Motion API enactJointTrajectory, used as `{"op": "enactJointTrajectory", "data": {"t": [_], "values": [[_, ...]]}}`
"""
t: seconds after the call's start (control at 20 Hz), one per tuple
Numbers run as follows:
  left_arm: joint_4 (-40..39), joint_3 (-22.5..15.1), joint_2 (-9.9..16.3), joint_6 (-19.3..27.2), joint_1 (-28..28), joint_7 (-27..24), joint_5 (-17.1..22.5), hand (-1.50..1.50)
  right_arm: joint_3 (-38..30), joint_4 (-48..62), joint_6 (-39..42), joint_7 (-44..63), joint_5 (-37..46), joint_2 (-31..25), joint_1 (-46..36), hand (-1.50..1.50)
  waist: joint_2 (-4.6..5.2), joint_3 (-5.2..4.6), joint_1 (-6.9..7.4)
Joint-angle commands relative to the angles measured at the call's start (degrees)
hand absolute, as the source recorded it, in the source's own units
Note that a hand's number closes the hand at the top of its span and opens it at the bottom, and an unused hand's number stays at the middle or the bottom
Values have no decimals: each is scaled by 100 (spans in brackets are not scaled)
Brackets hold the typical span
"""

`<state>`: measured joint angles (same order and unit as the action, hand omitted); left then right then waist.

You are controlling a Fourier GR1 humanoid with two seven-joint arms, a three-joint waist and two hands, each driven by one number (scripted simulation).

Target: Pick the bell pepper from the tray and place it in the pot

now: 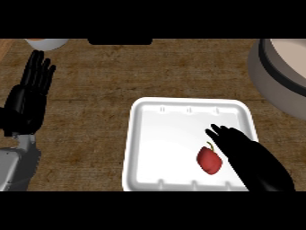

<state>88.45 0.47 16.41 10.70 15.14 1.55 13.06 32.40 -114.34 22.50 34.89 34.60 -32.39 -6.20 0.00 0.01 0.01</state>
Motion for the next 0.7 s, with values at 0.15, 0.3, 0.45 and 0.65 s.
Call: {"op": "enactJointTrajectory", "data": {"t": [0.15,0.3,0.45,0.65], "values": [[-24,230,-73,-113,124,174,-105,0,232,205,25,-317,871,572,193,-150,-3,0,-7],[602,89,-170,72,-187,410,-227,0,-108,565,-20,-362,1008,561,85,-150,-8,1,15],[70,86,-238,-114,5,128,-272,0,250,1412,-339,-294,1590,1043,-63,-150,2,1,13],[-62,344,-216,-330,3,47,-258,0,-251,1474,-210,-703,1547,1169,18,-150,0,0,1]]}}
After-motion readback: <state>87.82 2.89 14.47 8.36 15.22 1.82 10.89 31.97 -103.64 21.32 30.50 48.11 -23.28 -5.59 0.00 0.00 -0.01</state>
